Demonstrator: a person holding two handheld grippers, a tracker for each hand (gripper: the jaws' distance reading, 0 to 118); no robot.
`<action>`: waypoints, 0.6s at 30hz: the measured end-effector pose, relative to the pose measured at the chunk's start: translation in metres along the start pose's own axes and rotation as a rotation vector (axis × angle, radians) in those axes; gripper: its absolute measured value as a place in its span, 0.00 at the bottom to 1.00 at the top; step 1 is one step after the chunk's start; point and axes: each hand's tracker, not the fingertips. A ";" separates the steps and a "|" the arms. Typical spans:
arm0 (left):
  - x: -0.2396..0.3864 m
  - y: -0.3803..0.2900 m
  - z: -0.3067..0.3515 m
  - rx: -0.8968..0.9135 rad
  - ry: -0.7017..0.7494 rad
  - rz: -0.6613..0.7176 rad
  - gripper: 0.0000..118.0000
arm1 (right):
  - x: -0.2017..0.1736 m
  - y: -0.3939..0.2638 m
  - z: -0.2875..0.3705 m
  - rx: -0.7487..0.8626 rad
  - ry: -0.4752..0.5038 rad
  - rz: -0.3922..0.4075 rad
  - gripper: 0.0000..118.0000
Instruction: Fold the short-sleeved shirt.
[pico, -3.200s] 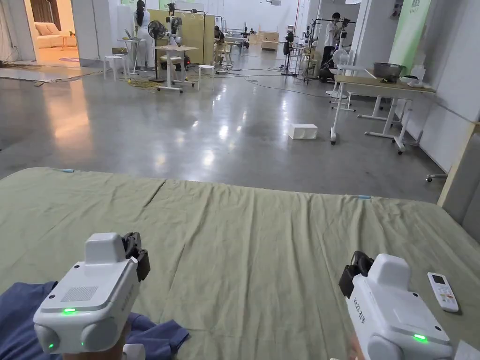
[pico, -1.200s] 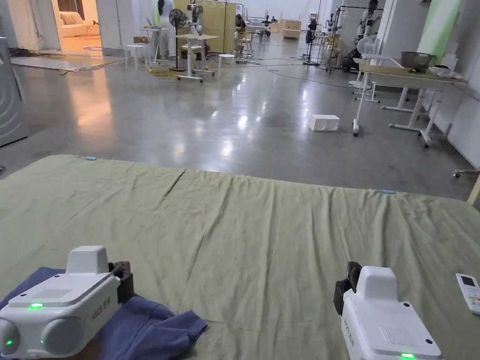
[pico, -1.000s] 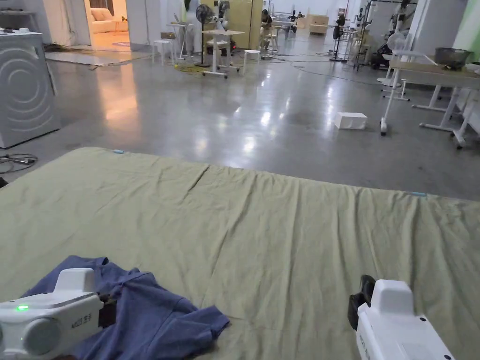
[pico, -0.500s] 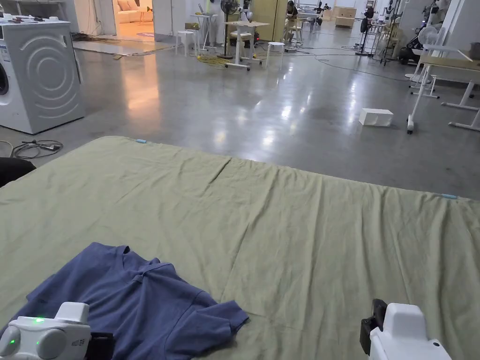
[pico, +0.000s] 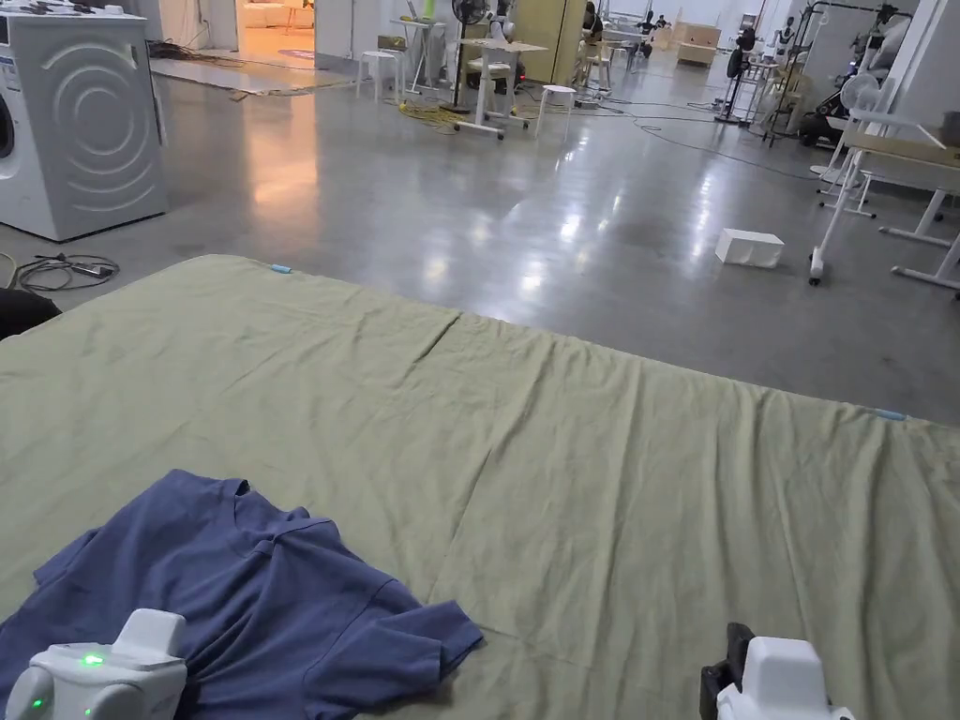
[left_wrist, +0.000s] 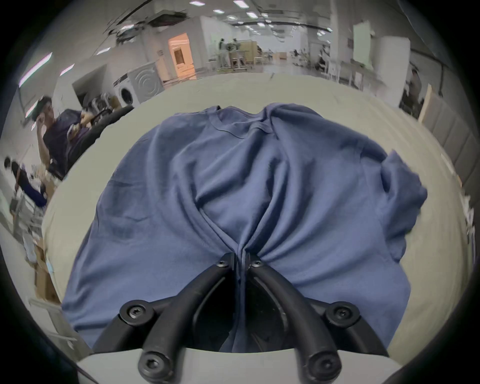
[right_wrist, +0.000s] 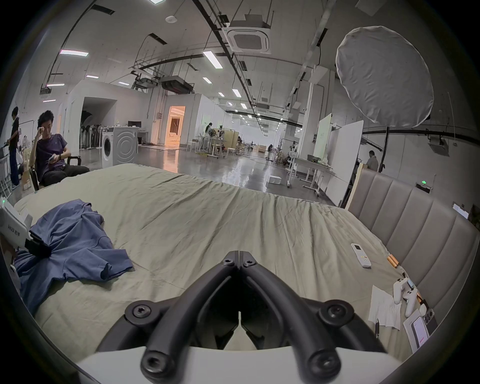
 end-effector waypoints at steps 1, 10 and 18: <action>-0.002 0.001 0.002 0.017 0.001 0.023 0.05 | 0.001 0.000 -0.001 0.000 -0.001 0.001 0.00; -0.008 0.034 0.048 0.235 -0.068 0.163 0.05 | 0.009 0.007 0.005 0.020 -0.012 0.007 0.00; 0.036 0.098 0.129 0.516 -0.217 0.114 0.05 | 0.022 0.015 0.013 0.049 -0.029 -0.021 0.00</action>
